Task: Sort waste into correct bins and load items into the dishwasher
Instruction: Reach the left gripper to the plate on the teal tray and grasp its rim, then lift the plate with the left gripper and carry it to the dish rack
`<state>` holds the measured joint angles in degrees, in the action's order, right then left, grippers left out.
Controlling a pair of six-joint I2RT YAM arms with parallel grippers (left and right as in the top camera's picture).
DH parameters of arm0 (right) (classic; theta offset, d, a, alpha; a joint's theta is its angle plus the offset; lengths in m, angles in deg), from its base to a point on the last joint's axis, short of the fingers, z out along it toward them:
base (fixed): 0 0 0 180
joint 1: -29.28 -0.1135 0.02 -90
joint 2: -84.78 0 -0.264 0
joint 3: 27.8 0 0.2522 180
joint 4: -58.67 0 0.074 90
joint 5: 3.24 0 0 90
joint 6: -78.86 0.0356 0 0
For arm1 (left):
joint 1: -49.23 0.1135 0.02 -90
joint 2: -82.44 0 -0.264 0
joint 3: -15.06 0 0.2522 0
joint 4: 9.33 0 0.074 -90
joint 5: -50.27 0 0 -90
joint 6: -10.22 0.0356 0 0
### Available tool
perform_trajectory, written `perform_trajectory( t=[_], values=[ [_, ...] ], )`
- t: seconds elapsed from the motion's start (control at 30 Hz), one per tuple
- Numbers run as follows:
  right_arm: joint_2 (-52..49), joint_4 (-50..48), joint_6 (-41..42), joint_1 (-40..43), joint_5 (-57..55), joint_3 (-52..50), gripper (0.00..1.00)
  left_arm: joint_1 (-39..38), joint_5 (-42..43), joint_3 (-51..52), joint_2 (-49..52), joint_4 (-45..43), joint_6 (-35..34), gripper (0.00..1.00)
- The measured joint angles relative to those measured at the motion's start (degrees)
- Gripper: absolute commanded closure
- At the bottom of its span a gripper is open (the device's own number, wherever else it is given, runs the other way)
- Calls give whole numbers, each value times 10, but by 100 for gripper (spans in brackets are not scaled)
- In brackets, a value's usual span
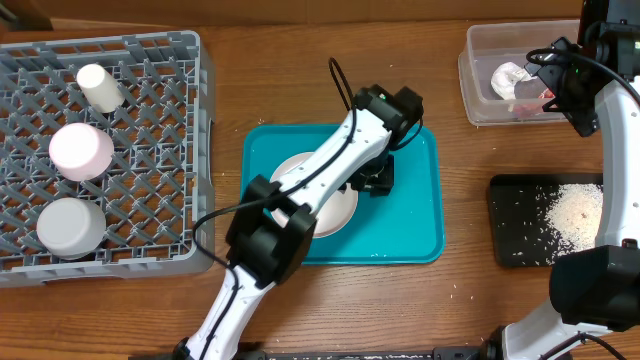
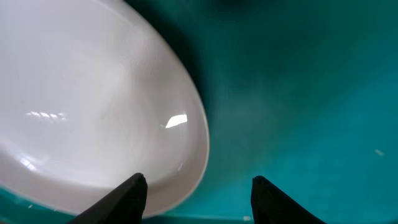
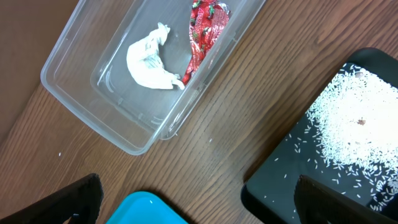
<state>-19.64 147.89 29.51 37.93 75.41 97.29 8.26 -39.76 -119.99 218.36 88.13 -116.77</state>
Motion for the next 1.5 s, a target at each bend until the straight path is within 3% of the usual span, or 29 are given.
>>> perform_trajectory(
  t=[0.2,0.23,0.27,0.53,0.67,0.87,1.2,1.33,1.5],
  values=[
    [0,0,0,0,0,0,0,0,13,1,60,-15,-1,67],
    [0,0,0,0,0,0,0,0,13,0,60,-19,-1,85],
    [0,0,0,0,0,0,0,0,15,0,60,-22,-2,96],
    [0,0,0,0,0,0,0,1,9,-31,69,36,0,96],
    [0,0,0,0,0,0,0,19,13,-129,92,116,33,96],
    [0,0,0,0,0,0,0,88,61,-309,83,127,144,96],
    [0,0,0,0,0,0,0,285,96,-386,-44,106,288,96],
    [0,0,0,0,0,0,0,371,189,-393,-75,101,400,96],
    [0,0,0,0,0,0,0,423,311,-390,-70,116,527,96]
  ],
)
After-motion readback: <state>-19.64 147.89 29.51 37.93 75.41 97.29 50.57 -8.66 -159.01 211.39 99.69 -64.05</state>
